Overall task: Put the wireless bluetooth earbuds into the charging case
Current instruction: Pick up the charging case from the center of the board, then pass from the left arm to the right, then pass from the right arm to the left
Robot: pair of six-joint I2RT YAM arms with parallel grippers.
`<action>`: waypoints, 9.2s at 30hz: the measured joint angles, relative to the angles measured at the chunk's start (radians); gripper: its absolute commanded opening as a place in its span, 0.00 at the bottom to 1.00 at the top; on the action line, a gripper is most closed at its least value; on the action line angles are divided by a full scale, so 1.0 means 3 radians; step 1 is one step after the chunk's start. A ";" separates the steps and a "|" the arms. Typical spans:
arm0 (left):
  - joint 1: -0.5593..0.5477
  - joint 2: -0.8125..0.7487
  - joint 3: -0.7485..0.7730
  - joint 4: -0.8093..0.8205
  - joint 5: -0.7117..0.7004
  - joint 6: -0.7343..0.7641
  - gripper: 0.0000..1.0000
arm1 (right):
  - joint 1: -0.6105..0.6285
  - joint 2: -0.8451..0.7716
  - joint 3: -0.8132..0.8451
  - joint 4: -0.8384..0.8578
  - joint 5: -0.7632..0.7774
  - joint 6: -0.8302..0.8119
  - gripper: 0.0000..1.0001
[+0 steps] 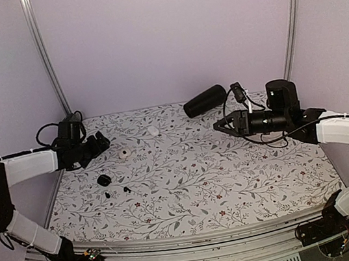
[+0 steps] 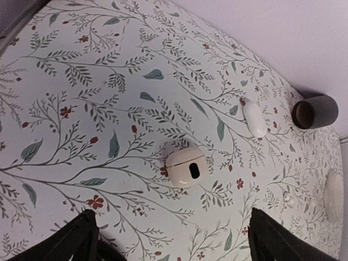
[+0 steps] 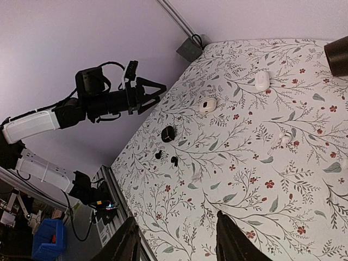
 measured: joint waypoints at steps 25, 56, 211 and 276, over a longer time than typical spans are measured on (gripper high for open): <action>-0.0844 0.0731 0.0533 -0.2038 -0.1766 -0.2143 0.96 | 0.0000 0.0042 -0.0118 0.0135 -0.0122 0.0000 0.51; -0.0841 0.1152 0.0739 -0.2143 -0.1769 -0.2553 0.68 | 0.0000 0.0043 -0.0178 0.0231 -0.0228 0.0083 0.52; -0.2445 -0.0618 -0.0604 0.2074 0.1119 0.1701 0.80 | 0.0779 0.0276 0.1214 -0.1625 -0.0548 -0.1071 0.08; -0.2486 -0.0224 -0.0706 0.3872 0.1232 0.0256 0.00 | 0.1017 -0.0109 0.0223 0.0259 0.0441 -0.0323 0.68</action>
